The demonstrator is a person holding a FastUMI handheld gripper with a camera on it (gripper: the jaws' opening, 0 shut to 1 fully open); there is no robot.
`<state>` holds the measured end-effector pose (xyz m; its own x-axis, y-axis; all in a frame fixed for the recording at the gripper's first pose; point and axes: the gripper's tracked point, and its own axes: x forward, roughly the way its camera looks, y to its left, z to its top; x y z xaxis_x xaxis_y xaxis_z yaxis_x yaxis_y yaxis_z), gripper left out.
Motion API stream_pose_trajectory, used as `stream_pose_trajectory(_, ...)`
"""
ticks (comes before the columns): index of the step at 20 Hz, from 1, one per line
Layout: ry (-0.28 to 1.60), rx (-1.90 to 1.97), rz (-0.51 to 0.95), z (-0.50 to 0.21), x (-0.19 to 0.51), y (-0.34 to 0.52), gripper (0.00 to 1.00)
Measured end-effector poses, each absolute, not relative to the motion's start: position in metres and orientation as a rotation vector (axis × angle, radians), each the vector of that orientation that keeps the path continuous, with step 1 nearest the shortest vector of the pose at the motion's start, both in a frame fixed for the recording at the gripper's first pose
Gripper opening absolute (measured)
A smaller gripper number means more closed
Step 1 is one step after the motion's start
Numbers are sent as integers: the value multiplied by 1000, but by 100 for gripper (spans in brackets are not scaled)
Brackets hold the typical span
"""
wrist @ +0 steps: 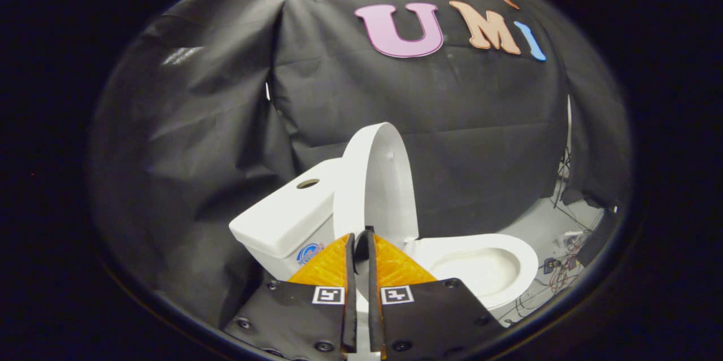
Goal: Open the toilet lid.
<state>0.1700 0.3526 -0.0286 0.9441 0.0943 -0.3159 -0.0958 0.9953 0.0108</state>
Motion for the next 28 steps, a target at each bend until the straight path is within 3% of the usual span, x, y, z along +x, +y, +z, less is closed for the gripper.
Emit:
stream_pose_trajectory(20, 386, -107, 27, -40, 172, 397, 9)
stream_pose_trajectory(24, 358, -158, 65, -36, 173, 407, 16)
stream_pose_trajectory(26, 353, -157, 90, -31, 169, 411, 33)
stream_pose_trajectory(28, 343, -139, 148, -25, 165, 422, 35)
